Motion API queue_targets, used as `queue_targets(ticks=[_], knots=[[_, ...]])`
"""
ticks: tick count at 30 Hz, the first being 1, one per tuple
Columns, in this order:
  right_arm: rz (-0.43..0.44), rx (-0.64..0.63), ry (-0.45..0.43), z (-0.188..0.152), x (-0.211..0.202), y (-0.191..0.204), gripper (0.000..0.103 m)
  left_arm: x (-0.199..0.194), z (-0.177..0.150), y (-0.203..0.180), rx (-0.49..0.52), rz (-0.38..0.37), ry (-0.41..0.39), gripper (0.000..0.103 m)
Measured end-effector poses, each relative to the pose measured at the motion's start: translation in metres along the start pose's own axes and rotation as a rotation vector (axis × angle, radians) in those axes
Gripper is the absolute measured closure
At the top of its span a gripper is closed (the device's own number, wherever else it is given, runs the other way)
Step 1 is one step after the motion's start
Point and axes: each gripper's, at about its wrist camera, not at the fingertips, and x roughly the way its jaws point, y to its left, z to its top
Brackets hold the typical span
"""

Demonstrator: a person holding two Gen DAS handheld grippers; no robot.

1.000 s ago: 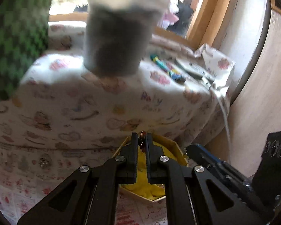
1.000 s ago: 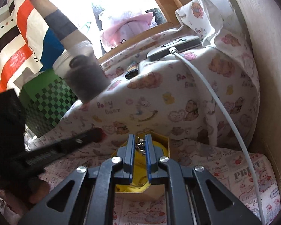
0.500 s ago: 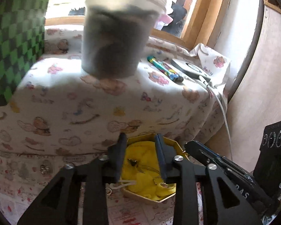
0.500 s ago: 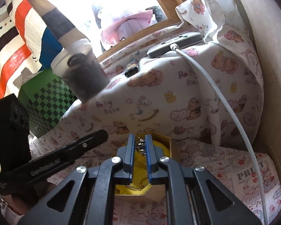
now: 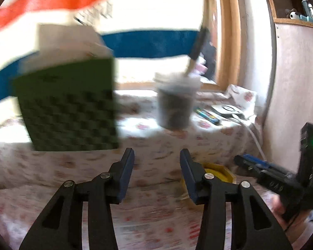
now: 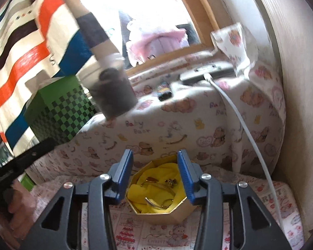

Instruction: Organize jewelry

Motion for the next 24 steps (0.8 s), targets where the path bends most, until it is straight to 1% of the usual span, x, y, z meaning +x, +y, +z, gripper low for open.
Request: queue_targets(ticks=[3,5,8,9,12,14,15,16,17,19,21,23,24], knots=[[-0.002,-0.042,-0.018,-0.002,-0.005,0.014,0.057,-0.025,-0.006,0.018,-0.021,0.035,-0.038,0.058],[0.0,-0.064,-0.022,-0.005,-0.008,0.023,0.055,-0.039,-0.01,0.026,-0.025,0.05,-0.071,0.05],[-0.012,-0.096,-0.028,-0.009,-0.01,0.035,0.051,-0.052,-0.02,0.035,-0.011,0.063,-0.112,0.042],[-0.014,-0.105,-0.028,-0.011,-0.01,0.039,0.05,-0.053,-0.024,0.039,-0.011,0.066,-0.112,0.04],[-0.001,-0.119,-0.018,-0.016,-0.01,0.048,0.045,-0.051,-0.038,0.051,-0.051,0.088,-0.098,0.038],[-0.004,-0.129,-0.022,-0.02,-0.01,0.053,0.042,-0.048,-0.044,0.063,-0.075,0.092,-0.078,0.028],[-0.002,-0.132,-0.021,-0.022,-0.009,0.055,0.038,-0.047,-0.046,0.068,-0.089,0.098,-0.08,0.025],[-0.001,-0.134,-0.019,-0.024,-0.009,0.056,0.034,-0.046,-0.047,0.072,-0.105,0.116,-0.087,0.018],[-0.006,-0.138,-0.014,-0.027,-0.007,0.059,0.033,-0.045,-0.048,0.076,-0.115,0.14,-0.093,0.013],[-0.005,-0.135,0.006,-0.032,-0.002,0.061,0.025,-0.038,-0.052,0.083,-0.109,0.172,-0.08,0.008],[0.026,-0.116,0.046,-0.035,0.005,0.062,0.024,-0.027,-0.058,0.091,-0.113,0.211,-0.044,0.008],[0.042,-0.094,0.08,-0.039,0.01,0.062,0.023,-0.016,-0.062,0.099,-0.137,0.212,-0.005,0.008],[0.042,-0.09,0.085,-0.041,0.012,0.062,0.018,-0.009,-0.064,0.103,-0.146,0.21,0.017,0.008]])
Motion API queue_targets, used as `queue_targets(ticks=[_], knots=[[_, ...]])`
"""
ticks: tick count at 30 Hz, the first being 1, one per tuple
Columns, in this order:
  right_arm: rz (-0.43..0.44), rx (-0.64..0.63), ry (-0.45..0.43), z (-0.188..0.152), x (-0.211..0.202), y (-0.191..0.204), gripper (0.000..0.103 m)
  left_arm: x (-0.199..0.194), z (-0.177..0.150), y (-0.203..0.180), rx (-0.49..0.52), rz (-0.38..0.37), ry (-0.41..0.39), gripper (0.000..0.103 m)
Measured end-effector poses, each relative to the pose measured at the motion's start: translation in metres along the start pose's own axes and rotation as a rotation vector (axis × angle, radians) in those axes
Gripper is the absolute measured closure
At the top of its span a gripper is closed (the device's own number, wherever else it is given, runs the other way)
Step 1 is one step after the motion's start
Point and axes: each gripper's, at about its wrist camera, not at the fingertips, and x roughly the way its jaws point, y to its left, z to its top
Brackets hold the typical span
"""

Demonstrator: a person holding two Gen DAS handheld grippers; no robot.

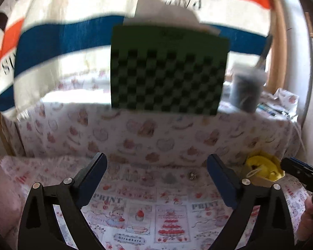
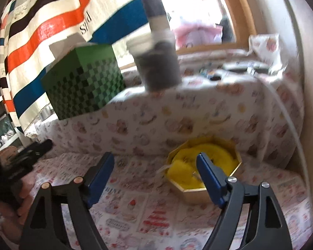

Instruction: Organize jewelry

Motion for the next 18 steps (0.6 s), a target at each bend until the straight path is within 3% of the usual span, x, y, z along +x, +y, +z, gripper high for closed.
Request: queue_targets(ticks=[1,4,7,13,18], knots=[[-0.004,-0.001,0.002,-0.001,0.002,0.0,0.012,0.005,-0.002,0.002,-0.003,0.001,0.013,0.008],[-0.015,0.012,0.014,-0.003,0.005,-0.003,0.011,0.018,-0.007,0.007,-0.01,-0.001,0.057,0.007],[-0.029,0.038,0.016,-0.004,0.007,-0.008,0.011,0.019,-0.008,0.013,-0.038,-0.014,0.047,0.0],[-0.062,0.028,0.011,-0.004,0.008,-0.01,0.005,0.013,-0.004,0.015,-0.035,0.012,0.025,0.0],[-0.045,-0.007,0.093,0.0,0.014,0.0,0.005,0.014,-0.002,0.02,-0.066,0.032,0.042,0.0]])
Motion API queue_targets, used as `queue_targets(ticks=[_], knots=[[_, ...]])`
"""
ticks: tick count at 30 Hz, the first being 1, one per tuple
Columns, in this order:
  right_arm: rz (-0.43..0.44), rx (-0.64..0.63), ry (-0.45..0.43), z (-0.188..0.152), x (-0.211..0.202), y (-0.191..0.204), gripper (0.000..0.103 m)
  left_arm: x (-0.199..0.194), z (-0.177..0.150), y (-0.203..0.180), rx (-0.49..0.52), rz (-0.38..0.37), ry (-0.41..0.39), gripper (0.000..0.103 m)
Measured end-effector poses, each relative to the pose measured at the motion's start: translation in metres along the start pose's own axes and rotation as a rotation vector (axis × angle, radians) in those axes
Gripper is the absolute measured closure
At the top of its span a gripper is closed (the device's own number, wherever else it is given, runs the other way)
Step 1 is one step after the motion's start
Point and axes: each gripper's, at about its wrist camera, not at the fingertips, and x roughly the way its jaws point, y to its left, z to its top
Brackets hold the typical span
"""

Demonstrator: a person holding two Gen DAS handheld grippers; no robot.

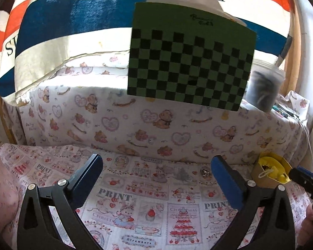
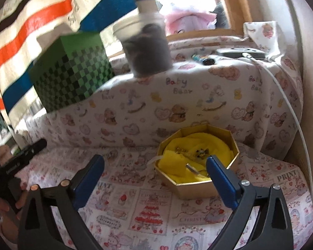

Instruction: Organize jewelry

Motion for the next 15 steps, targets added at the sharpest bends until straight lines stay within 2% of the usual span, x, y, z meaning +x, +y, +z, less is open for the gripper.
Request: queue_targets(ticks=[4,5,7,11,14,15], knots=[[0.014,0.018,0.068,0.001,0.001,0.008,0.005,-0.001,0.001,0.006,-0.029,0.012,0.002,0.0],[-0.026,0.037,0.095,0.001,0.004,0.009,0.006,0.0,0.001,0.007,-0.037,0.012,0.006,0.0],[-0.058,0.062,0.155,0.003,0.012,0.014,0.015,0.002,0.0,0.009,-0.058,0.027,0.023,0.0],[-0.019,0.1,0.244,0.003,0.025,0.025,0.026,-0.001,0.003,0.014,-0.097,0.009,0.033,0.0],[-0.001,0.121,0.291,0.002,0.043,0.031,0.042,-0.001,0.003,0.021,-0.141,-0.004,0.035,0.0],[-0.005,0.131,0.313,0.001,0.052,0.032,0.051,-0.001,0.003,0.021,-0.143,-0.018,0.04,0.0]])
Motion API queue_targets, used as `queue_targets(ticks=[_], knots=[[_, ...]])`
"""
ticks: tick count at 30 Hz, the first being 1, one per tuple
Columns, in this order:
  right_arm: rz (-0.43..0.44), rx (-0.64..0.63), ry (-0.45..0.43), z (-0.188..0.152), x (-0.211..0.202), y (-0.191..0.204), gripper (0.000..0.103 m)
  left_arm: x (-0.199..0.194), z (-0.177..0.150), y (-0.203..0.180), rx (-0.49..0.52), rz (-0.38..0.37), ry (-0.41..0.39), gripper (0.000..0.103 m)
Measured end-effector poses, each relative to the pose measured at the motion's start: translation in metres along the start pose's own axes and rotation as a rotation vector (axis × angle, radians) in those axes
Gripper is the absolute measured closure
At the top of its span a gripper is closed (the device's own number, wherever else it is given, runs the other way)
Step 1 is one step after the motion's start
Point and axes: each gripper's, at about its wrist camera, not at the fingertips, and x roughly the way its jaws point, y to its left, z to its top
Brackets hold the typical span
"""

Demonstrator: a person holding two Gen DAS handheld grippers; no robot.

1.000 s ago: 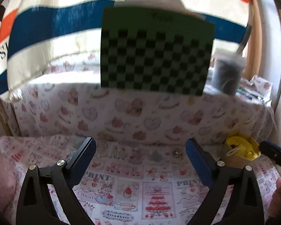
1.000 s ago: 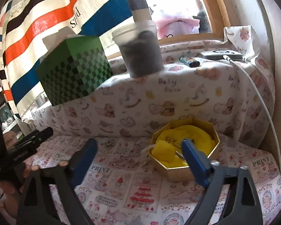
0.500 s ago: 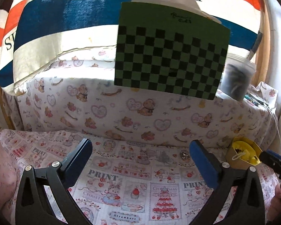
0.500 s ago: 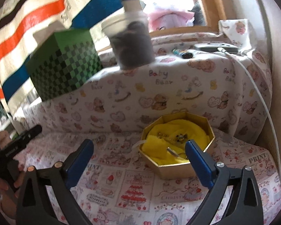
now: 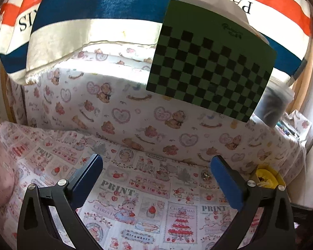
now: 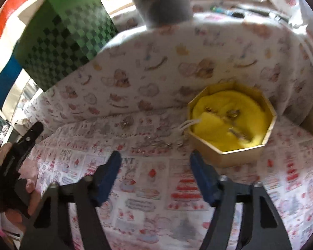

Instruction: Organize jewelry

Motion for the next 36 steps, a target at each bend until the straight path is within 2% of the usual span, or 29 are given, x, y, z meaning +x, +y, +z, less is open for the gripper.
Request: queue_targets(ticks=[1,3,6,10,12,16,22,24,29,32,36], knots=[[-0.013,0.007,0.02,0.002,0.009,0.001,0.061,0.0,0.0,-0.001,0.004,-0.026,0.009,0.0],[-0.066,0.01,0.015,0.006,0.021,0.003,0.068,0.0,0.002,-0.004,0.012,-0.066,0.016,0.0],[-0.161,0.014,0.002,0.01,0.034,0.001,0.078,-0.007,0.002,-0.009,0.043,-0.029,-0.021,0.0],[-0.186,0.045,0.002,0.012,0.037,-0.01,0.088,-0.011,0.006,-0.009,0.017,-0.043,-0.004,0.0],[-0.21,0.034,-0.007,0.011,0.035,-0.009,0.088,-0.015,0.008,-0.006,-0.015,-0.074,-0.009,0.0],[-0.315,0.016,-0.038,0.014,0.039,0.0,0.088,-0.019,0.009,-0.006,-0.007,-0.044,-0.037,0.0],[-0.392,0.017,-0.008,0.026,0.06,0.014,0.089,-0.022,0.01,-0.007,0.004,-0.029,-0.051,0.0],[-0.43,0.008,0.01,0.03,0.069,0.017,0.093,-0.021,0.01,-0.006,0.003,-0.026,-0.049,0.0],[-0.417,0.006,0.008,0.03,0.073,0.022,0.094,-0.017,0.009,-0.006,0.008,-0.021,-0.035,0.0],[-0.303,0.012,-0.001,0.026,0.059,0.019,0.096,-0.014,0.008,-0.008,0.017,-0.013,-0.033,0.0],[-0.227,-0.044,-0.056,0.014,0.029,0.024,0.096,-0.01,0.006,-0.013,0.043,-0.027,-0.011,0.0]])
